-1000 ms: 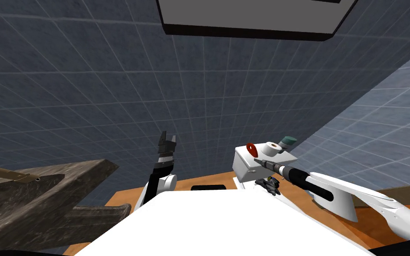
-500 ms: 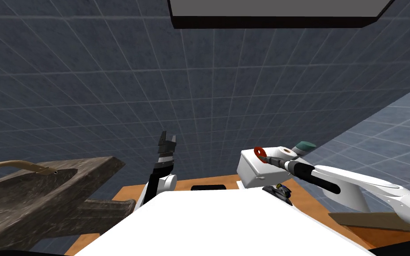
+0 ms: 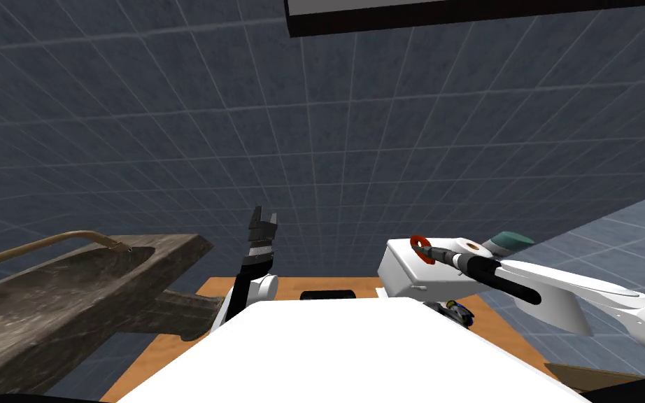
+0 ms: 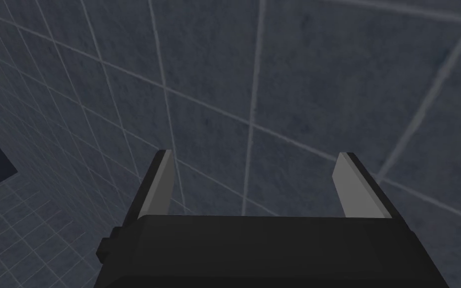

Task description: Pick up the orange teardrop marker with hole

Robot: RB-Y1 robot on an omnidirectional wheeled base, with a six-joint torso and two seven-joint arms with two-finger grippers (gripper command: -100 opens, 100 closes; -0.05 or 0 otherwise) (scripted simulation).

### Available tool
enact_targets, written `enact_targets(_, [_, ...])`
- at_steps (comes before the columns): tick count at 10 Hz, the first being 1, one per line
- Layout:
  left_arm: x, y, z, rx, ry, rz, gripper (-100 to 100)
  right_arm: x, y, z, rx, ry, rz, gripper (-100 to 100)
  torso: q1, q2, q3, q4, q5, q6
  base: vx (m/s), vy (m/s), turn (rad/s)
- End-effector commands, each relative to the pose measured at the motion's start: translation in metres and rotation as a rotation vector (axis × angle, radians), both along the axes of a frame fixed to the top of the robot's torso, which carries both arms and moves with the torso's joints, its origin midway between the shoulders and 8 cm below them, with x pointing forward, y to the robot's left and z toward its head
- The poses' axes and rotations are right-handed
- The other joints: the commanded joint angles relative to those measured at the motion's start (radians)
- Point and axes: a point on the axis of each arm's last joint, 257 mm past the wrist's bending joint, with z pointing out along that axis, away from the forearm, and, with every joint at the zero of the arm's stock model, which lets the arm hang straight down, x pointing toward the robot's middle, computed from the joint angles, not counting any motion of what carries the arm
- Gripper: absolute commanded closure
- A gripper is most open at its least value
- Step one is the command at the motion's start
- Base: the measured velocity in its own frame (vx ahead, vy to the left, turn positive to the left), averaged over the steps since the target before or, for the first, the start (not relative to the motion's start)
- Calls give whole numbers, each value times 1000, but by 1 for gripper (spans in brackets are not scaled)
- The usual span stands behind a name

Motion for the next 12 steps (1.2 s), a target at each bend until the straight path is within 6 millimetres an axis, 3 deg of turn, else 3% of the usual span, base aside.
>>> enact_targets(1, [0, 0, 0, 0, 0, 0, 0, -3, -19, -2, 8, -1, -55, -100, 0, 0, 0, 0, 0, 0, -183, -19, 395])
enact_targets(3, [0, 0, 0, 0, 0, 0, 0, -8, -40, -4, 1, 2, -103, -100, -1, 3, 2, 1, 0, 2, -114, -8, 176])
enact_targets(9, [0, 0, 0, 0, 0, 0, 0, -42, -122, -12, 3, -3, -337, -100, 0, 4, 2, 1, -1, -1, -172, 22, 400])
enact_targets(10, [0, 0, 0, 0, 0, 0, 0, -38, -115, -11, 1, -3, -312, -100, 0, 4, 2, 1, -2, 0, -82, 25, 49])
enact_targets(11, [0, 0, 0, 0, 1, 0, 0, -38, -116, -11, 1, -3, -317, 100, -3, -1, 0, 0, -3, 1, -14, 5, -14])
enact_targets(12, [0, 0, 0, 0, 1, 0, 0, -38, -116, -11, 1, -3, -316, 100, -4, -5, -3, -1, -3, 0, -8, -2, -9])
